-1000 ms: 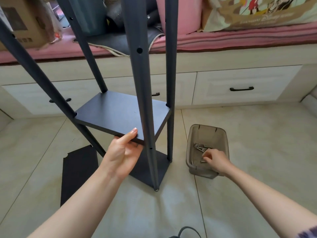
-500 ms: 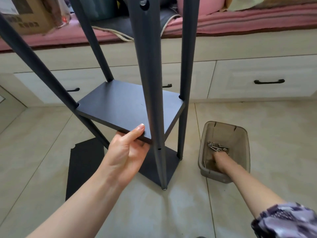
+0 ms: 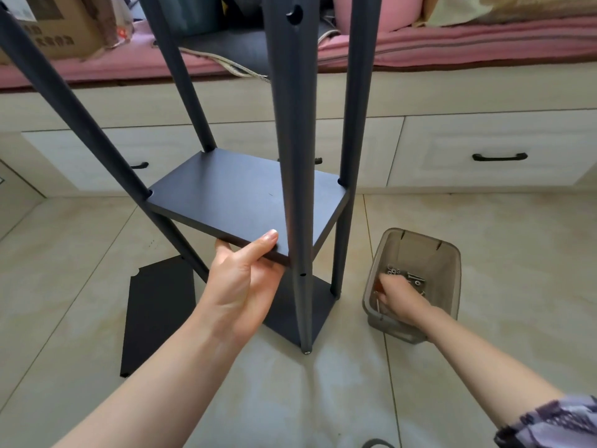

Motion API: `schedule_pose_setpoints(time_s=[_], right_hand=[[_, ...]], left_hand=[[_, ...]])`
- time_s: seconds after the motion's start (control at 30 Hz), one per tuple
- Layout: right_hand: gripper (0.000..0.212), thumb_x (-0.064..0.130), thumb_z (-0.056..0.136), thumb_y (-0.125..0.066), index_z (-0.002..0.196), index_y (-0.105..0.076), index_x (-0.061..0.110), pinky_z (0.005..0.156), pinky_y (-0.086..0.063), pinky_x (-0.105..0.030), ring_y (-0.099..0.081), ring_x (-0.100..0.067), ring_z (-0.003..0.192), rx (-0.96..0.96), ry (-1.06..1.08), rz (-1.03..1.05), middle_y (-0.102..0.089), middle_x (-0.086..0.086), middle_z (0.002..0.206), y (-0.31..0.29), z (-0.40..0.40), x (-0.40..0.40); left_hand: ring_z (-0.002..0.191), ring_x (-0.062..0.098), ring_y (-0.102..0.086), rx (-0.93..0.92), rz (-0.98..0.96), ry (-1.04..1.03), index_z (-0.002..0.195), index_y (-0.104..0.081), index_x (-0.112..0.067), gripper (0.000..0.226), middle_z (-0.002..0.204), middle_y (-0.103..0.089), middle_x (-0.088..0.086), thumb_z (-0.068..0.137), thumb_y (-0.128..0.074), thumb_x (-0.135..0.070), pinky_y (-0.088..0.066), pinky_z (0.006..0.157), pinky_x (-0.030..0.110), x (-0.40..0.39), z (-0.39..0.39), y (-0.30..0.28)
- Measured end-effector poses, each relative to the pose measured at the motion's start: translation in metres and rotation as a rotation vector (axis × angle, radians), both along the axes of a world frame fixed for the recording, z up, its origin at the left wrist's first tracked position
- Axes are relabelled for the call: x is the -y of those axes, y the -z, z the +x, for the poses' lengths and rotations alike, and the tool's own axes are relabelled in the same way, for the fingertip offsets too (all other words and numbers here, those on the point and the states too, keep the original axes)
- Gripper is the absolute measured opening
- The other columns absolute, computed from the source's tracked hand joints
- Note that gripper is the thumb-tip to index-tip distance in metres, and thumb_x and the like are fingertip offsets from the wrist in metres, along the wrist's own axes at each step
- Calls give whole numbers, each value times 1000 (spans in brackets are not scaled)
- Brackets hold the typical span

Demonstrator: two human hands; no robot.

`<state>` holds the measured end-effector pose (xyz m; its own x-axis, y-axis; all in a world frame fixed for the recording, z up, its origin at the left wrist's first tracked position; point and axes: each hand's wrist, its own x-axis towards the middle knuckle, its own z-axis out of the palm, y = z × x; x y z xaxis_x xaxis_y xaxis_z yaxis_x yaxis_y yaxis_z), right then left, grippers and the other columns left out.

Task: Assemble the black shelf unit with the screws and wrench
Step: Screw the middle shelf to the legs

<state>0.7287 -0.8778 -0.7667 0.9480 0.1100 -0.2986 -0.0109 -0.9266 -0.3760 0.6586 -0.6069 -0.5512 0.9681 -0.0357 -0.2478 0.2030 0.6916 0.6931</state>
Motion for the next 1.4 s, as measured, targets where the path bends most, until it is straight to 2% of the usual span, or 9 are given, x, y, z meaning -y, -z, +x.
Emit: schedule_pose_setpoints(time_s=[0.07,0.17,0.3,0.43,0.53,0.73,0.97,1.2,1.4], right_hand=[[11,17,97,-58,96,-56,6,79,-53,-41,-61,-26,86,98,31,68,-64,-10,93,-25,-7,-5],[12,14,92,-65,86,-56,10,61,-46,-24,-57,-20,73,269,177,241,-60,-3,79,-69,-25,-12],[10,13,85,-71,82,-62,17,59,-45,-12,-61,-7,72,432,378,518,-65,4,76,-133,-73,-33],[7,7,84,-72,85,-66,10,68,-58,-21,-72,-9,75,393,382,917,-74,2,78,-187,-126,-69],[6,-2,86,-69,87,-65,2,74,-59,-24,-75,-18,83,352,320,1149,-75,-5,86,-211,-153,-93],[12,-7,84,-70,86,-63,3,79,-57,-23,-75,-18,91,402,245,1194,-74,-5,94,-213,-166,-120],[11,-11,83,-69,84,-63,-2,82,-56,-21,-74,-18,94,439,231,1222,-73,-4,97,-202,-162,-131],[16,-8,83,-71,84,-66,7,84,-56,-22,-74,-17,95,467,168,1166,-72,2,99,-196,-160,-135],[13,-10,83,-70,83,-66,2,84,-57,-24,-73,-17,96,489,176,1158,-72,-1,98,-191,-158,-132]], left_hand=[[116,33,-66,-20,18,-27,145,-35,5,54,138,-56,24,95,-53,8,-55,96,51,1,-1,1],[112,36,-66,-31,47,-102,130,-41,-6,42,130,-58,25,94,-54,12,-52,98,57,6,-4,-1],[115,41,-65,-40,93,-172,133,-43,-10,48,133,-59,24,93,-56,13,-51,98,60,14,-12,-1],[106,34,-70,-40,146,-183,123,-50,-24,44,118,-67,14,93,-61,7,-59,89,45,14,-20,1],[100,25,-73,-24,204,-209,138,-43,-22,54,116,-68,9,93,-64,1,-61,85,38,15,-24,3],[107,31,-70,6,245,-217,149,-33,-19,68,128,-64,17,92,-67,-2,-58,91,46,13,-29,8],[107,27,-71,14,254,-210,149,-33,-20,69,128,-64,13,92,-68,-4,-61,84,37,10,-27,14],[105,23,-72,6,226,-209,154,-25,-25,79,128,-64,9,92,-68,-4,-61,81,32,9,-26,16],[106,28,-71,12,184,-196,152,-29,-23,74,127,-64,15,92,-65,1,-61,79,33,10,-26,15]])
